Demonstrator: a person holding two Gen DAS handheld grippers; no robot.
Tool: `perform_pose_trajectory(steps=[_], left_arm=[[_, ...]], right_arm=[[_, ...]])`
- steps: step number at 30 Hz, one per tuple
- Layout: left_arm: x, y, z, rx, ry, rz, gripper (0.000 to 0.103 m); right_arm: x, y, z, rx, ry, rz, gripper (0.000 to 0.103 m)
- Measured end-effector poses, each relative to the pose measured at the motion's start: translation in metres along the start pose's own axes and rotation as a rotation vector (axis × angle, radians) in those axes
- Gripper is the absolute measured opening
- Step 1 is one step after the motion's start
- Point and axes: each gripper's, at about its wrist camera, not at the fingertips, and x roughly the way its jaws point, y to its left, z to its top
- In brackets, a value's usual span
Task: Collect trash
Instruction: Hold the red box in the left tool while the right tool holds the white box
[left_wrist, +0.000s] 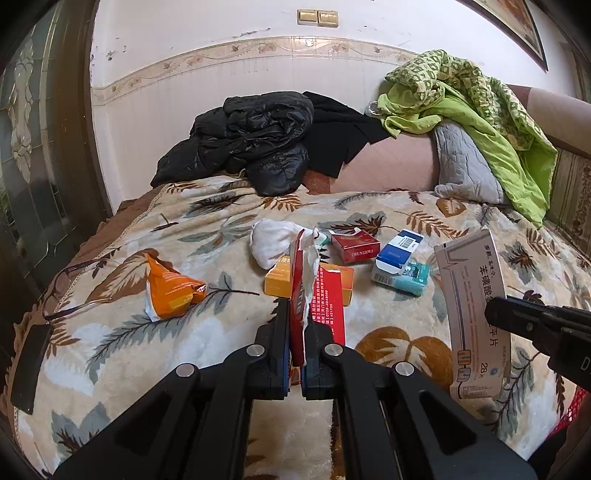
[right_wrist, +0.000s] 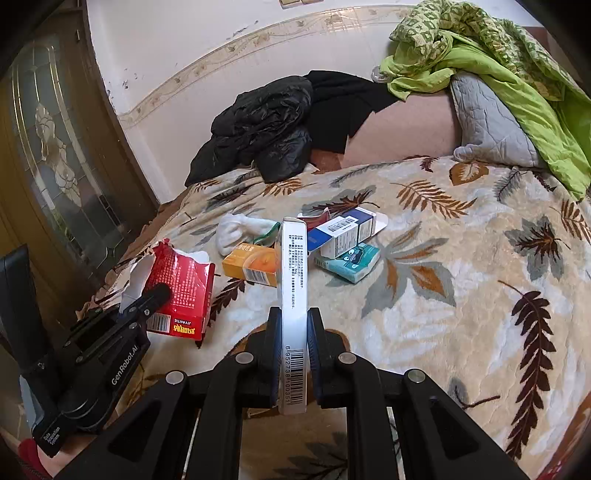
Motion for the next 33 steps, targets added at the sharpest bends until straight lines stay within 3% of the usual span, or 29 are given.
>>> perform_pose_trajectory(steps=[33], left_arm=[[-0.0012, 0.0008, 0.0003, 0.005, -0.007, -0.011, 0.003]], right_arm=[[-0.001, -0.0029, 0.0008, -0.007, -0.004, -0.009, 0.014]])
